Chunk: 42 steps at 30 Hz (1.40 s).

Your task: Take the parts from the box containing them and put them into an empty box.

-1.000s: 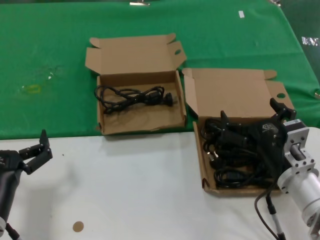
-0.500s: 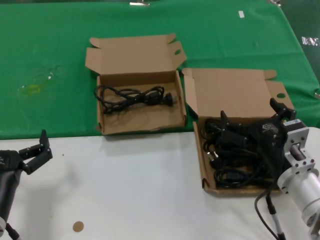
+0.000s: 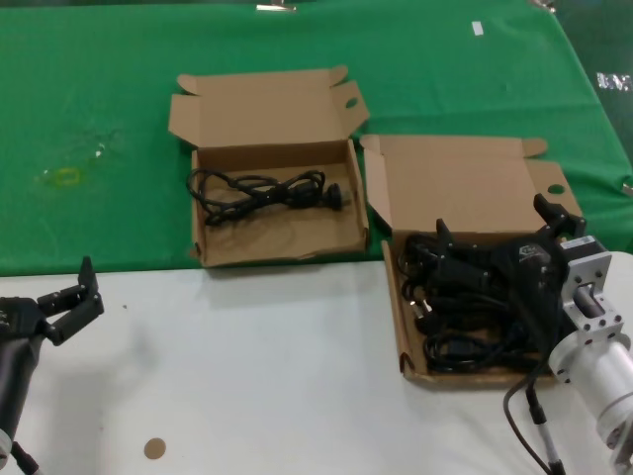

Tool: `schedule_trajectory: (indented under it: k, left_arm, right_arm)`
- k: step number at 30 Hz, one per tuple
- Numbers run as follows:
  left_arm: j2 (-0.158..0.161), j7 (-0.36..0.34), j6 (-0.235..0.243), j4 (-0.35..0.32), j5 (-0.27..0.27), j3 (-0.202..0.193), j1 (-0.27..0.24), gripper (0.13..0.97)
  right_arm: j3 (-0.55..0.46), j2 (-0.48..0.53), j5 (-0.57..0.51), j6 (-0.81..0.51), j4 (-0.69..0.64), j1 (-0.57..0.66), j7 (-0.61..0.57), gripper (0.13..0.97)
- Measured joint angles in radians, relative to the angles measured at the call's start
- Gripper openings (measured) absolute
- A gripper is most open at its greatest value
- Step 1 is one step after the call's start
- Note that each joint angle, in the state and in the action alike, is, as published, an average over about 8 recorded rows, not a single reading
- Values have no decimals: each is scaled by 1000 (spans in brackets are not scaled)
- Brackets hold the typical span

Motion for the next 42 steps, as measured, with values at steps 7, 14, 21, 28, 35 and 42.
schedule_trajectory:
  k: [7,14,21,28,35,42]
  left_arm:
    - [0,0,0,0,0,0,0,966]
    - [0,0,0,0,0,0,0,966]
    - [0,0,0,0,0,0,0,966]
    - [0,0,0,0,0,0,0,966]
    - [0,0,0,0,0,0,0,966]
    - [0,0,0,0,0,0,0,966]
  right_arm:
    - [0,0,0,0,0,0,0,966]
    - [0,0,0,0,0,0,0,966]
    - [0,0,0,0,0,0,0,966]
    - [0,0,0,0,0,0,0,966]
    - [0,0,0,0,0,0,0,966]
    - [0,0,0,0,0,0,0,966]
